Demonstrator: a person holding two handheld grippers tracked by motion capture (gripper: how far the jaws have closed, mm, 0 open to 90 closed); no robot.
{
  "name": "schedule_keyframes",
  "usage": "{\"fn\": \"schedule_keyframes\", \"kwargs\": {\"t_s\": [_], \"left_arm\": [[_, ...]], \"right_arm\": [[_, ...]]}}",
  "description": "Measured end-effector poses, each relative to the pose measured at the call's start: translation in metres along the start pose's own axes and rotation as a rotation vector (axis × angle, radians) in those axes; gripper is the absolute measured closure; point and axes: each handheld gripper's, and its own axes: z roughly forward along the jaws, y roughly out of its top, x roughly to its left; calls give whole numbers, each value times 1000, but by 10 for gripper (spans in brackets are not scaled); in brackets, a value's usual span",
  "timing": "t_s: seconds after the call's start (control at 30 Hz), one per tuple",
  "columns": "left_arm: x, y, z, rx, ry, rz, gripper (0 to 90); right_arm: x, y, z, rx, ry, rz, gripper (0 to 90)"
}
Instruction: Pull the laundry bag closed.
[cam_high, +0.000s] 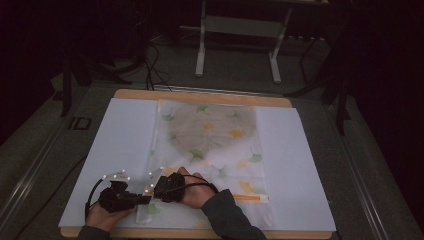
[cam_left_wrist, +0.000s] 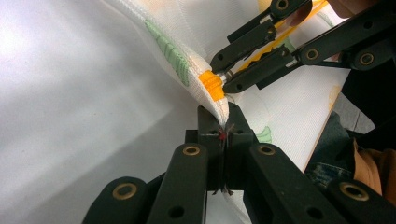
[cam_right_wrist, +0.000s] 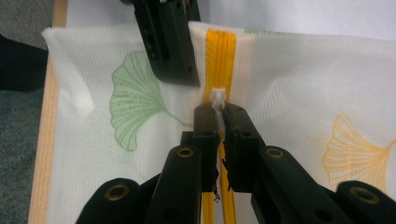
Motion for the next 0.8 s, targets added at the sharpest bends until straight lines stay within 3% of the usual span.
{"fn": "schedule_keyframes", "kwargs": {"t_s": [0.6, 0.8], "left_arm": [[1, -1, -2, -12, -7, -5, 887], [1, -1, -1, -8, -6, 2, 887]], "right_arm": [[5, -8, -5, 81, -23, -16, 845], [6, -10, -8, 80, -23, -16, 845]]}}
